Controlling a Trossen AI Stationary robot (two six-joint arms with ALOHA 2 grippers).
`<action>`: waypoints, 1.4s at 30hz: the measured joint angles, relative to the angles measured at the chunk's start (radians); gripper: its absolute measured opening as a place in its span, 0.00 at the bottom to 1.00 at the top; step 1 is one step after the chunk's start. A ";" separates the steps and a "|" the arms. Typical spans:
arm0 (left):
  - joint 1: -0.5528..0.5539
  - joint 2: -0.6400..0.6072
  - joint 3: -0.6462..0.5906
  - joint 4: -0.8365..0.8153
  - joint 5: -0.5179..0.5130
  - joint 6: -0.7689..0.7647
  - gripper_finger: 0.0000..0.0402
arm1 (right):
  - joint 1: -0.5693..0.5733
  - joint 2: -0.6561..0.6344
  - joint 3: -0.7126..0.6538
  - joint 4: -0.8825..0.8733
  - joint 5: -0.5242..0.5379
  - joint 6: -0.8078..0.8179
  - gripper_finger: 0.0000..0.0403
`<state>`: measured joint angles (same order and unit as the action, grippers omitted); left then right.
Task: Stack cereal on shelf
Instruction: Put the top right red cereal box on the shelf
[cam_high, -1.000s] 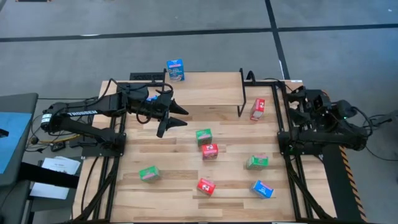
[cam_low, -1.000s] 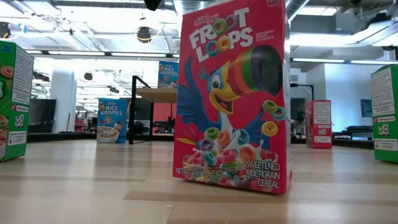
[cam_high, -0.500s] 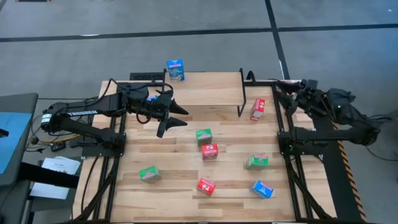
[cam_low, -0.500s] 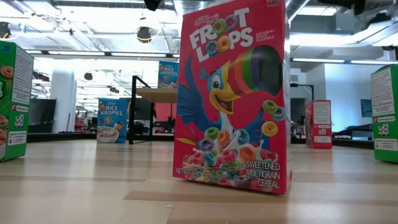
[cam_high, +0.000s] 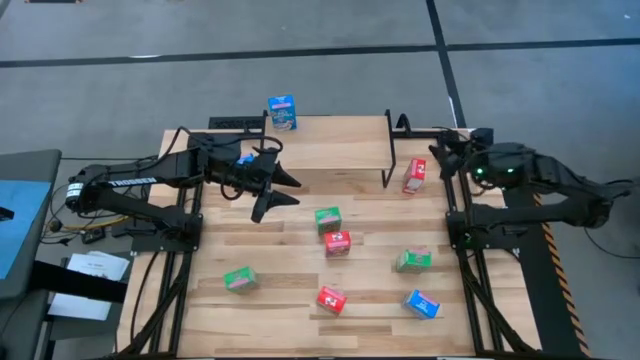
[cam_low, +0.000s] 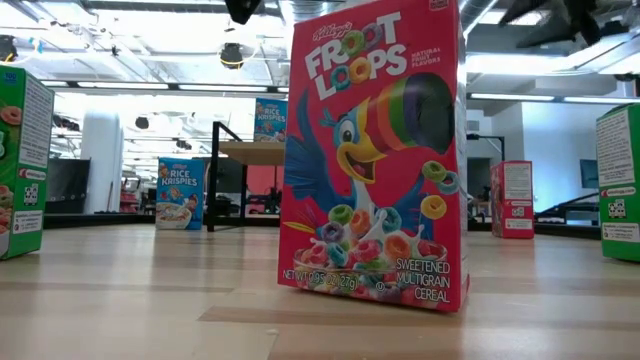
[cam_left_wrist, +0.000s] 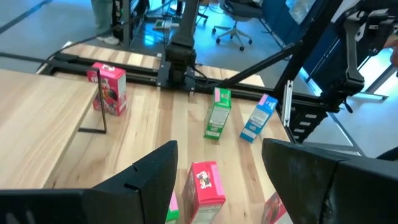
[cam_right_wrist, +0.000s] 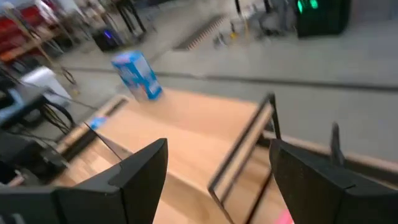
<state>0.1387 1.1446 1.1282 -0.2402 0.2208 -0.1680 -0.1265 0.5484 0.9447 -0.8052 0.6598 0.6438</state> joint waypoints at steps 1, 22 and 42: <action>0.000 0.000 0.000 -0.003 0.000 0.000 0.56 | 0.000 0.009 0.000 -0.030 0.000 0.036 0.76; -0.060 0.000 0.000 -0.018 0.000 0.032 0.56 | 0.000 0.210 0.000 -0.372 0.023 0.534 0.76; -0.079 0.000 0.000 -0.036 0.000 0.097 0.56 | -0.284 0.289 -0.001 -0.362 -0.198 0.306 0.76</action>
<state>0.0592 1.1446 1.1282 -0.2759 0.2208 -0.0708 -0.4101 0.8379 0.9436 -1.1669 0.4618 0.9499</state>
